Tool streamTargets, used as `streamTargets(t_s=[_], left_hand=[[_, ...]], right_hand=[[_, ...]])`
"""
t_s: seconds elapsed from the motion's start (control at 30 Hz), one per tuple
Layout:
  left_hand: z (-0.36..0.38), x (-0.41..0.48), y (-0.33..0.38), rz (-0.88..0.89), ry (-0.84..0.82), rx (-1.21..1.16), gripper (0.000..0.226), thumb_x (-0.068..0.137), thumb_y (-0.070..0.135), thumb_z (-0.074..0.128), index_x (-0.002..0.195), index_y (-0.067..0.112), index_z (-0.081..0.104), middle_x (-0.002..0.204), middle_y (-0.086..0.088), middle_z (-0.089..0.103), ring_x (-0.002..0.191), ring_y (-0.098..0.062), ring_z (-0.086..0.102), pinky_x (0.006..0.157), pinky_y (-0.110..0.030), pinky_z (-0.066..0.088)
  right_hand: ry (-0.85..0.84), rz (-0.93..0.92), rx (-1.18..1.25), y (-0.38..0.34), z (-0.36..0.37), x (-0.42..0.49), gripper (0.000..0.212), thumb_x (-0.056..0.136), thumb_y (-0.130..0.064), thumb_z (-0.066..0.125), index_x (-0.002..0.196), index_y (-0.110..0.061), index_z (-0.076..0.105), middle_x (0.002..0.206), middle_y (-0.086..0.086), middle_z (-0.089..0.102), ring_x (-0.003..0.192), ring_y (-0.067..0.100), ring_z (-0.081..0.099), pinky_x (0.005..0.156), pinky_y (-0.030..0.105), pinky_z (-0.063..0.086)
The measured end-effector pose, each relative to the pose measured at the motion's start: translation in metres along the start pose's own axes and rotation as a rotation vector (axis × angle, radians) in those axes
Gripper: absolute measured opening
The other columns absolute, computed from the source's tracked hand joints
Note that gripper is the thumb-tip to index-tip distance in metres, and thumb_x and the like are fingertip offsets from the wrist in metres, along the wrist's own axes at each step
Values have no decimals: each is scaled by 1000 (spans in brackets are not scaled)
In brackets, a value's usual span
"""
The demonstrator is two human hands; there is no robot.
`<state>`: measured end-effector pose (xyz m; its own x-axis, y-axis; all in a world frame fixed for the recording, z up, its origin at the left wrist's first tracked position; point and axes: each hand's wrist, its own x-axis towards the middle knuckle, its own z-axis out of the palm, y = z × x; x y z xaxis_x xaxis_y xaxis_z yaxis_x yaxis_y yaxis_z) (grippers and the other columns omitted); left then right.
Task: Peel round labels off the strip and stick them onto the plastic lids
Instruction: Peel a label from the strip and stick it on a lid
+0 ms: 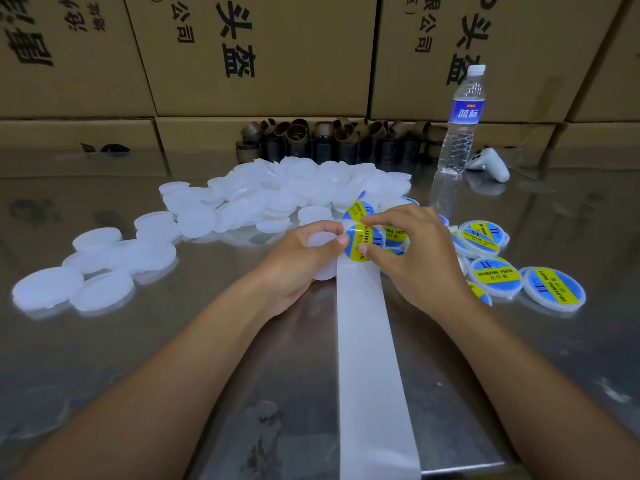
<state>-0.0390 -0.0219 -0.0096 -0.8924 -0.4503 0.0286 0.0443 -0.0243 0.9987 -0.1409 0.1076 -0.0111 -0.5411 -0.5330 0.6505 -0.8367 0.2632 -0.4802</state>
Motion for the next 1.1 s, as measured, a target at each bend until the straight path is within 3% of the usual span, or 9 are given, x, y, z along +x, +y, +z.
streamTargets(t_s=[0.17, 0.3, 0.47, 0.63, 0.73, 0.87, 0.93, 1.0, 1.1], left_hand=[[1, -2, 2, -7, -6, 9, 22, 95, 12, 57, 113, 1, 59, 123, -25, 60, 102, -26, 58, 110, -47, 38], [2, -1, 3, 1, -18, 19, 9, 93, 15, 59, 99, 10, 63, 102, -10, 66, 90, -19, 60, 91, -32, 48], [2, 0, 2, 2, -4, 11, 28, 96, 26, 53, 108, 4, 67, 113, -15, 69, 106, -31, 64, 100, -39, 45], [4, 0, 3, 10, 27, -10, 14, 95, 21, 56, 89, 13, 66, 100, -11, 69, 87, -21, 64, 87, -36, 51], [5, 0, 4, -2, 87, -23, 12, 94, 20, 59, 88, 13, 65, 111, -18, 68, 92, -24, 63, 97, -43, 48], [7, 1, 4, -21, 216, -24, 13, 93, 18, 61, 81, 17, 65, 115, -18, 66, 103, -35, 64, 101, -49, 46], [6, 4, 3, -26, 270, -27, 11, 92, 16, 63, 81, 17, 65, 112, -14, 68, 105, -33, 64, 98, -45, 50], [6, 5, 2, -30, 289, -42, 10, 91, 14, 63, 81, 17, 64, 102, -9, 69, 95, -28, 66, 92, -39, 54], [5, 6, 2, -33, 295, -69, 11, 91, 14, 64, 81, 16, 64, 89, -3, 68, 83, -21, 65, 81, -31, 55]], right_hand=[[-7, 11, 11, -1, 0, 0, 25, 76, -24, 77, 100, -25, 70, 92, -9, 63, 96, 10, 44, 75, 13, 29], [-19, 25, 31, -2, -1, 0, 22, 76, -23, 76, 97, -25, 69, 91, -6, 66, 93, 14, 51, 79, 26, 37], [-19, 7, 68, -5, -1, -1, 23, 72, -17, 79, 91, -24, 69, 85, -6, 64, 89, 16, 56, 83, 36, 44], [-37, -6, 102, -4, -1, -1, 25, 73, -9, 77, 85, -28, 65, 88, -5, 58, 86, 10, 50, 78, 20, 38], [-32, -7, 122, -5, -2, -1, 33, 75, -2, 73, 78, -33, 61, 88, -5, 56, 85, 8, 48, 76, 8, 34], [-94, 12, 194, -10, -2, -1, 42, 76, 6, 61, 74, -37, 61, 102, -3, 54, 94, -3, 49, 80, 7, 36], [-106, 57, 207, -9, -2, -1, 49, 76, 9, 55, 69, -39, 59, 110, -7, 46, 97, -10, 44, 78, 4, 35], [-94, 92, 221, -7, -1, 1, 52, 76, 13, 51, 66, -38, 58, 115, -7, 42, 104, -5, 41, 77, 0, 31], [-70, 148, 316, -5, 2, 4, 51, 78, 15, 42, 62, -31, 57, 110, -7, 45, 104, -6, 45, 70, 1, 32]])
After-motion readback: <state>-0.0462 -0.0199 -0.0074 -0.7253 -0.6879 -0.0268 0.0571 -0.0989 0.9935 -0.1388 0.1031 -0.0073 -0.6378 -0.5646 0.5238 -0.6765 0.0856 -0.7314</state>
